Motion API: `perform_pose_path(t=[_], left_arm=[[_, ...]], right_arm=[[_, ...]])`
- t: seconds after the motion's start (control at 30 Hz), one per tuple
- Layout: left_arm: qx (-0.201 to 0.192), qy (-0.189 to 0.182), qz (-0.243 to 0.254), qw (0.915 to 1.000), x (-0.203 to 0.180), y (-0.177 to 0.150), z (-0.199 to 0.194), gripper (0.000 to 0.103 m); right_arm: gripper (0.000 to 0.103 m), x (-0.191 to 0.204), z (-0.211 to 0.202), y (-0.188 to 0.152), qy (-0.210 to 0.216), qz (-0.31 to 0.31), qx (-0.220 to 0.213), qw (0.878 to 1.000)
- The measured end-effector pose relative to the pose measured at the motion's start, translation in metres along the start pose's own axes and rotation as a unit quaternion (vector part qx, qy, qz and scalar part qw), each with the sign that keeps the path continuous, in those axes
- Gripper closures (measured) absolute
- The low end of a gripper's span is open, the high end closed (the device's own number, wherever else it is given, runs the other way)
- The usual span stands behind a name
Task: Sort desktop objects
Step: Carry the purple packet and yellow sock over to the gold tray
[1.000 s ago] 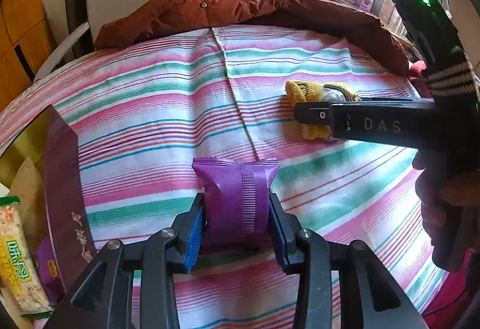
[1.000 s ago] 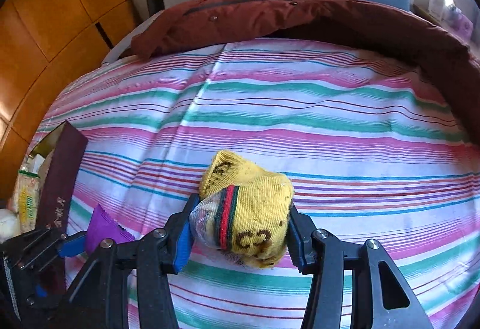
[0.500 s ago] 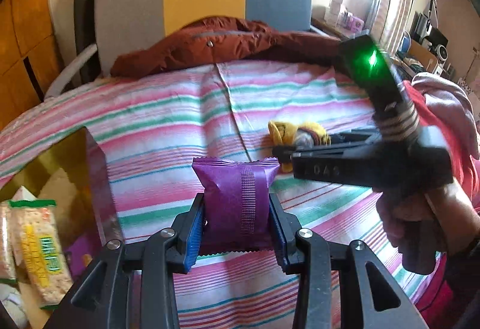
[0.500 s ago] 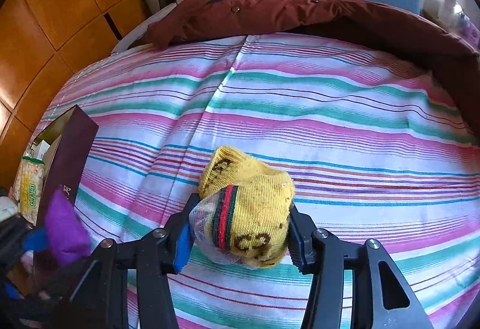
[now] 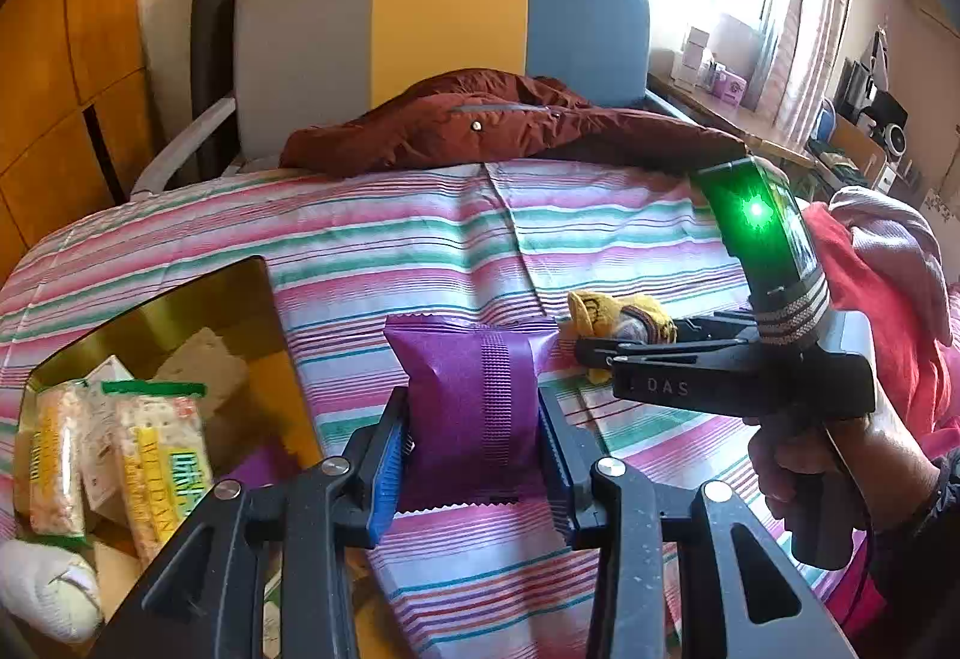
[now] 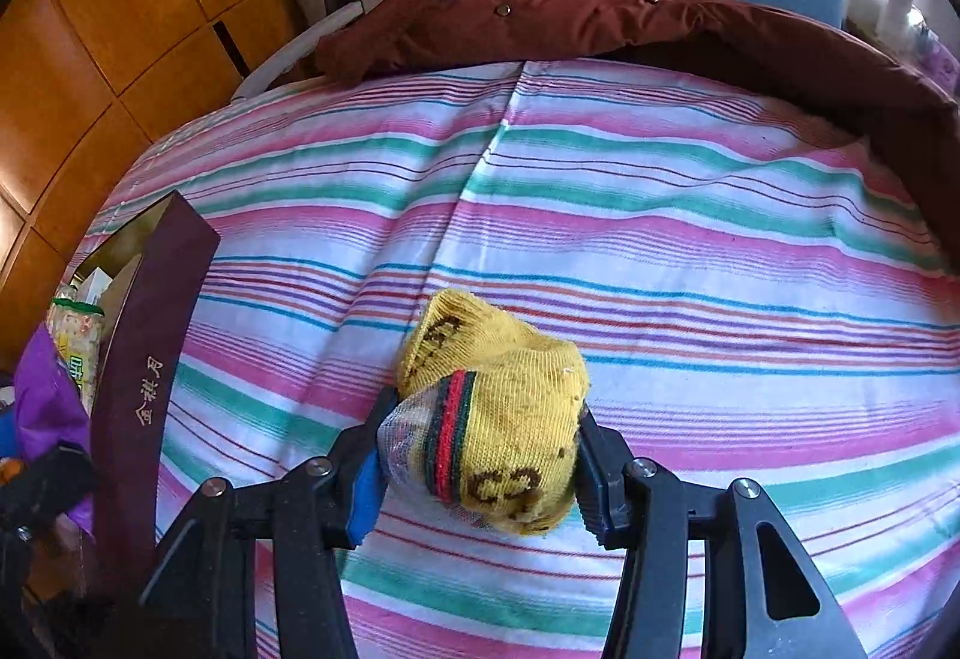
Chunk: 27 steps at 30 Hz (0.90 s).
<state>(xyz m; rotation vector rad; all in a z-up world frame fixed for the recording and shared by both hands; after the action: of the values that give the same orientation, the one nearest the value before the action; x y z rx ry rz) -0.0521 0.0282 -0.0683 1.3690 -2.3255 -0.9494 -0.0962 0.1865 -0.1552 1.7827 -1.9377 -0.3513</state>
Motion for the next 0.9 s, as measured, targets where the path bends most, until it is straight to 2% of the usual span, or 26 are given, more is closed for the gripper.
perform_pose_path(t=[0.67,0.9], left_arm=[[-0.019,0.010,-0.030,0.9993,0.040,-0.013,-0.034,0.064],[-0.019,0.020,-0.048,0.9984,0.063,-0.020,-0.042,0.064]], right_arm=[[0.050,0.032,-0.015,-0.031,0.027,0.039,0.014,0.999],[0.052,0.048,-0.021,-0.045,0.049,0.056,0.011,0.997]])
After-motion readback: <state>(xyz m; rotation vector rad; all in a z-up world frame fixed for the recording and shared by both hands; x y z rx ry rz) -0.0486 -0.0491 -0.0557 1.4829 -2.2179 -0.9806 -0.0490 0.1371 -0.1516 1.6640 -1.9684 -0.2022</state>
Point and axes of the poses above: each gripper's, at about its wrist camera, not at the fingertips, and z roughly the way its jaws point, x to its left, y to its top, the point moved 6 cm from there along z, roughly the way its jaws point, and after that the axes turned 1 degree about -y, right-handed, at the moved point
